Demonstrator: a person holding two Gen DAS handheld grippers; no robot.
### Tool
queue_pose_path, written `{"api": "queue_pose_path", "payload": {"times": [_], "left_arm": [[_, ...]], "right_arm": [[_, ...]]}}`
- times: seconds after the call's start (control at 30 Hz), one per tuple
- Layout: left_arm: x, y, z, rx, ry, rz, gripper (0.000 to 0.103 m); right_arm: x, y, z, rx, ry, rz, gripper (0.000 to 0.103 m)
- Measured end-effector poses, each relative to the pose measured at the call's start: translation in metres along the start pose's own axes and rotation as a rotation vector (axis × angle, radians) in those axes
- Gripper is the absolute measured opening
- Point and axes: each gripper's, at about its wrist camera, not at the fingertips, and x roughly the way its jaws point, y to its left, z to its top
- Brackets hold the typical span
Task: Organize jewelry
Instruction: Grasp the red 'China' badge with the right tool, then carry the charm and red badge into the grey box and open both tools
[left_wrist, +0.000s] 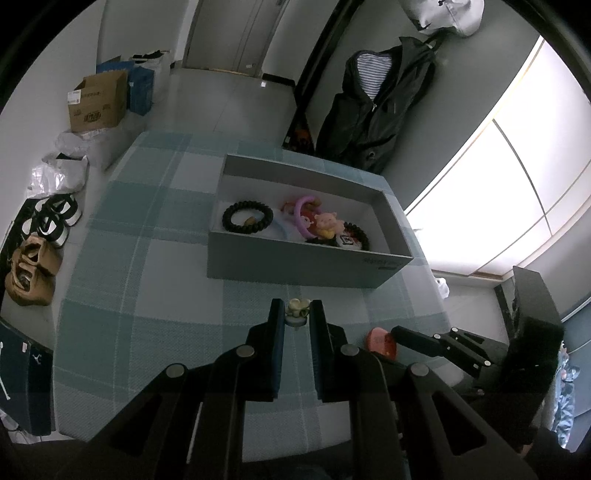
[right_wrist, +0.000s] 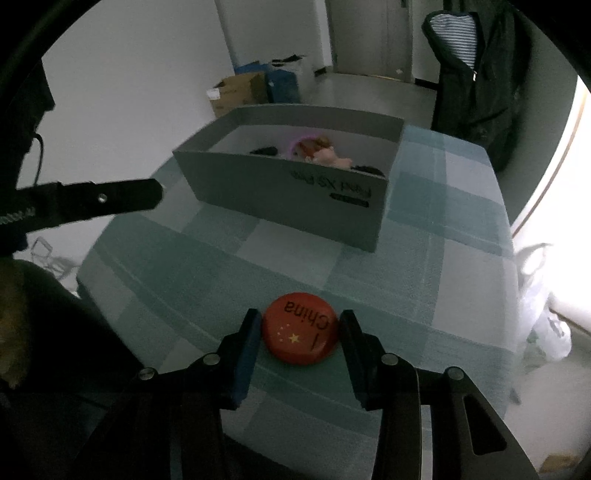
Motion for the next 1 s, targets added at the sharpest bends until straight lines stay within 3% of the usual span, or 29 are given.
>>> {"api": "queue_pose_path", "payload": {"times": [0.13, 0.37, 0.63, 1.0], "left_arm": [[0.001, 0.000, 0.000, -0.002, 0.001, -0.002, 0.009], [0.000, -0.001, 0.004, -0.003, -0.009, -0.005, 0.009], [-0.001, 0.003, 0.020, -0.011, -0.035, -0.021, 0.009], [0.006, 0.007, 0.051, -0.006, -0.059, -0.074, 0.009]], "right_arm": [[-0.004, -0.001, 0.005, 0.022, -0.022, 0.052, 0.042], [-0.020, -0.010, 0.021, 0.158, -0.087, 0.224, 0.042], [-0.034, -0.022, 0.053, 0.233, -0.169, 0.322, 0.042], [-0.025, -0.041, 0.087, 0.284, -0.194, 0.352, 0.042]]}}
